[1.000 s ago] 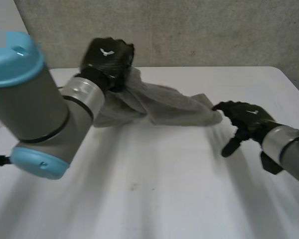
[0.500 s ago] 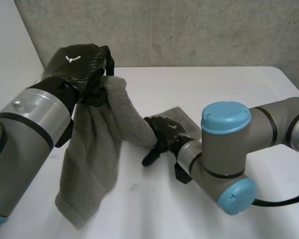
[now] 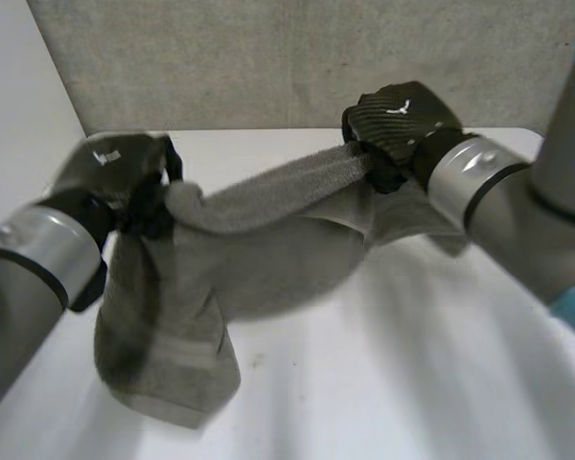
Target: Fold the towel.
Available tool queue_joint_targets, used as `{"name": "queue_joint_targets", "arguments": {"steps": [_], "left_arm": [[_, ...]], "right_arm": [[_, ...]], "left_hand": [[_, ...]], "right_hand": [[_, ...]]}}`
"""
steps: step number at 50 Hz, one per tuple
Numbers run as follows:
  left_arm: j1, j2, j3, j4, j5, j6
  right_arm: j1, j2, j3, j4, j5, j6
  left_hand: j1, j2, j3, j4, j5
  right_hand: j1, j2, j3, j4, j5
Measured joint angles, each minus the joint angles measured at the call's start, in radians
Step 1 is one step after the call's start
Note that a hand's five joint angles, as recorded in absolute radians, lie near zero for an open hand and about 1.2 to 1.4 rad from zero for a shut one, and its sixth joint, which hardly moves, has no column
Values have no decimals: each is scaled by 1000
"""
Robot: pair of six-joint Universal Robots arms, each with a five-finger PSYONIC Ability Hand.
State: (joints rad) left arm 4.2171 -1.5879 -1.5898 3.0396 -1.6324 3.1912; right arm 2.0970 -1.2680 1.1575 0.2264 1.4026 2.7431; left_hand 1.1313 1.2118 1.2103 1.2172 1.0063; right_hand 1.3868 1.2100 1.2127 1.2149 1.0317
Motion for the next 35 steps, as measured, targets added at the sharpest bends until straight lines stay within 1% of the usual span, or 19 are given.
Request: {"name": "queue_joint_targets", "arguments": {"steps": [2,4,9,12,16,17,18,19,21,23,27,29,30,33,35], "left_arm": [[-6,-10,-17,1,7,-1],[-25,-38,-43,2,18,-5],[-56,-95,-60,5,24,-11],[-73,-162,-54,7,24,-26],[-79,-231,-34,8,23,-48],[-80,-250,-26,8,22,-54],[-80,-303,-1,10,22,-67],[-80,-322,9,11,22,-71],[-80,-322,9,11,22,-71],[-74,-416,71,15,19,-82],[-60,-488,138,20,13,-85],[-57,-497,148,21,12,-85],[-48,-519,175,26,9,-85],[-31,-555,230,43,0,-85],[-28,-563,246,53,-3,-84]], "right_arm": [[-4,-5,-10,28,-7,-10],[-25,-4,-57,160,-44,-65],[-49,45,-105,290,-72,-138],[-62,122,-137,359,-79,-189],[-67,218,-160,380,-75,-217],[-68,242,-166,382,-74,-222],[-70,317,-183,385,-68,-236],[-70,340,-189,384,-66,-240],[-70,340,-189,384,-66,-240],[-79,465,-239,378,-44,-271],[-94,538,-293,357,-21,-296],[-101,556,-315,337,-12,-302],[-106,565,-328,322,-6,-305],[-127,571,-357,164,31,-307],[-131,561,-349,103,42,-305]], "left_hand": [[0,0,0,0,0],[0,0,0,0,0],[0,0,0,0,0],[0,0,0,0,0],[0,0,0,-1,0],[0,0,0,-1,0],[0,0,0,-4,0],[0,0,0,-4,0],[0,0,0,-4,0],[0,-1,0,-6,0],[0,-1,0,-6,0],[0,-1,0,-6,0],[0,-1,0,-6,0],[0,-1,0,-6,0],[0,-1,0,-6,0]], "right_hand": [[0,0,1,1,0],[0,0,1,2,1],[0,3,1,2,1],[0,3,1,2,2],[1,3,1,2,2],[1,3,1,2,3],[1,3,1,2,3],[2,3,1,2,3],[2,3,1,2,3],[2,3,1,2,3],[-6,-3,-6,-2,0],[-36,-28,-26,-29,-17],[-59,-50,-49,-52,-39],[-324,-262,-266,-267,-252],[-324,-262,-266,-267,-252]]}}
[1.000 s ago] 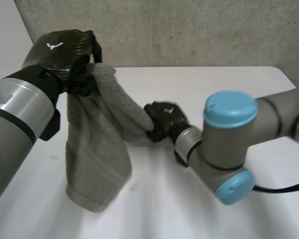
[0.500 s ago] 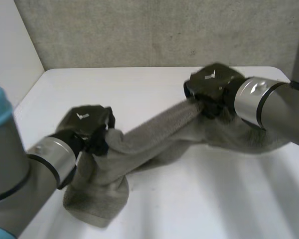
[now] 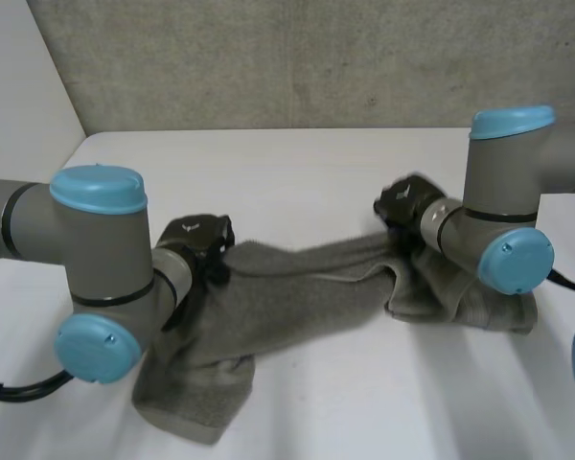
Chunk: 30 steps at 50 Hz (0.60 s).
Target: Fold the towel.
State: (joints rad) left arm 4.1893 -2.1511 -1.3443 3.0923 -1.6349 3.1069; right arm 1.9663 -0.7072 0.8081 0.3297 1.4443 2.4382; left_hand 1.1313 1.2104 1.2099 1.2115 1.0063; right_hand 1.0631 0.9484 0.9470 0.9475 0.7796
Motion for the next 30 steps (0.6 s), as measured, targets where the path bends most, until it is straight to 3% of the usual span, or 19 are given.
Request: {"name": "queue_joint_targets", "arguments": {"steps": [1,3,7,12,19,27,30], "left_arm": [[4,-10,20,18,-6,1],[6,-18,35,42,-15,2],[6,-33,50,97,-43,6],[5,-48,48,136,-63,9],[5,-54,30,142,-66,10],[5,-50,19,135,-64,13],[5,-48,17,134,-64,13]], "right_arm": [[-6,-23,25,-93,16,5],[-13,-55,67,-201,33,11],[-26,-122,164,-370,53,19],[-30,-196,266,-434,54,25],[-28,-305,385,-367,42,53],[-46,-376,472,-249,1,143],[-59,-377,486,-221,-15,183]], "left_hand": [[0,0,0,0,0],[0,-1,-1,-1,0],[0,-1,-1,-2,0],[0,-29,-28,-29,0],[0,-58,-58,-60,-19],[0,-86,-85,-86,-48],[0,-92,-91,-92,-55]], "right_hand": [[-383,-346,-332,-333,-345],[-636,-573,-557,-558,-562],[-815,-723,-722,-717,-691],[-865,-766,-765,-759,-721],[-878,-774,-776,-769,-725],[-781,-705,-703,-712,-714],[-640,-584,-581,-582,-590]]}}
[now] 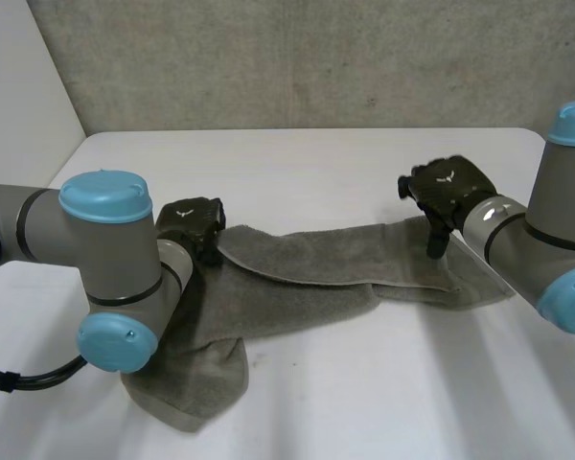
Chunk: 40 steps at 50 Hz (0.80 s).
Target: Fold the towel.
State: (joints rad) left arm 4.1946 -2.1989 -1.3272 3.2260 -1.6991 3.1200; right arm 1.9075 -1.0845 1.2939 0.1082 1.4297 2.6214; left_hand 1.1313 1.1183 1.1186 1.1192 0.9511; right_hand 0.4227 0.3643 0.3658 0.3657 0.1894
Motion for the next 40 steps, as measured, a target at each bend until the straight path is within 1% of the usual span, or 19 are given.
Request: {"name": "queue_joint_targets", "arguments": {"steps": [1,3,4,8,10,12,17,22,23,25,29,34,38,39,40], "left_arm": [[0,0,0,0,0,0],[1,4,-6,-1,0,0],[1,5,-7,-1,0,0],[1,14,-18,-2,-1,1],[1,25,-27,-2,-1,1],[1,33,-33,-2,-2,1],[1,72,-47,-8,-1,3],[1,121,-49,-42,-1,3],[1,121,-49,-42,-1,3],[1,150,-49,-72,-1,3],[0,180,-48,-105,-1,2],[0,219,-48,-136,-1,-3],[-1,240,-48,-149,-1,-7],[0,247,-49,-152,-1,-8],[0,249,-50,-153,-1,-9]], "right_arm": [[0,0,0,0,0,0],[-14,10,12,19,-16,48],[-17,13,14,21,-20,59],[-25,32,19,24,-35,107],[-28,64,22,19,-70,201],[-28,78,23,15,-90,252],[-17,121,27,-14,-168,450],[11,148,25,-60,-210,590],[11,148,25,-60,-210,590],[43,164,18,-95,-214,636],[85,190,6,-139,-206,659],[122,238,-19,-192,-162,660],[132,273,-45,-218,-108,649],[132,282,-54,-226,-90,642],[131,286,-58,-229,-82,637]], "left_hand": [[0,0,0,0,0],[-9,-5,-6,-5,-6],[-9,-5,-6,-5,-6],[-9,-7,-7,-7,-7],[-9,-7,-7,-8,-7],[-9,-6,-6,-7,-7],[-6,9,8,8,-4],[-2,30,29,30,8],[-2,30,29,30,8],[-2,33,30,35,11],[-1,36,32,35,13],[2,37,33,38,15],[2,37,33,39,15],[2,38,33,39,15],[2,38,34,39,15]], "right_hand": [[0,0,0,0,0],[0,0,0,0,0],[58,51,52,52,51],[85,75,76,76,72],[97,86,86,87,84],[102,91,91,91,89],[102,90,91,92,90],[86,86,85,85,85],[86,86,85,85,85],[75,79,76,74,72],[74,76,74,73,70],[113,101,100,98,97],[289,257,244,244,238],[371,326,324,324,317],[377,336,329,329,322]]}}
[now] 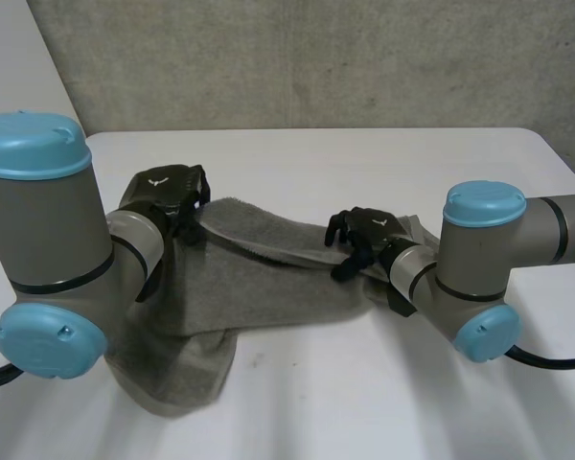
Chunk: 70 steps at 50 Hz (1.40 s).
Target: Fold the towel.
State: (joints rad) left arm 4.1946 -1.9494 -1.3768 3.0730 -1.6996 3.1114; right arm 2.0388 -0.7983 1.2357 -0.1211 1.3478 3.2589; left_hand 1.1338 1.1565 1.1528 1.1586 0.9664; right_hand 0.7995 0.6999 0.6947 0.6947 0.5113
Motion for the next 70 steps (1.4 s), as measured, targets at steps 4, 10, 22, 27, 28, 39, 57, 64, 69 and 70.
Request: {"name": "queue_joint_targets", "arguments": {"steps": [4,10,22,27,28,39,57,64,69,70], "left_arm": [[3,13,-5,-5,1,-2],[7,19,-7,-6,2,2],[26,54,86,-16,9,59],[24,92,138,-43,12,102],[23,108,154,-67,13,119],[27,133,169,-274,46,214],[48,-198,470,-272,88,237],[53,-266,814,-50,51,221],[53,-223,841,36,-17,201],[53,-213,830,41,-31,196]], "right_arm": [[-8,13,-15,-17,33,-35],[-47,-3,-18,-25,51,-114],[-154,-336,-7,13,8,-311],[-162,-465,-35,101,-31,-400],[-162,-484,-46,134,-39,-420],[-164,-533,-147,569,-66,-654],[-137,-157,-302,455,-9,-721],[-117,-183,-378,-60,79,-530],[-116,-289,-310,-244,88,-479],[-116,-302,-298,-253,86,-476]], "left_hand": [[4,8,9,7,4],[26,51,53,51,41],[25,61,61,58,47],[25,61,61,58,49],[25,61,61,58,50],[25,61,61,59,52],[25,61,62,59,52],[25,61,64,59,52],[25,61,64,59,53],[25,61,64,59,53]], "right_hand": [[280,244,235,235,231],[519,447,453,454,451],[589,510,517,520,516],[590,510,519,522,520],[590,510,519,522,521],[591,510,519,522,523],[591,513,520,522,522],[591,514,520,522,523],[591,514,520,522,523],[591,514,520,523,523]]}}
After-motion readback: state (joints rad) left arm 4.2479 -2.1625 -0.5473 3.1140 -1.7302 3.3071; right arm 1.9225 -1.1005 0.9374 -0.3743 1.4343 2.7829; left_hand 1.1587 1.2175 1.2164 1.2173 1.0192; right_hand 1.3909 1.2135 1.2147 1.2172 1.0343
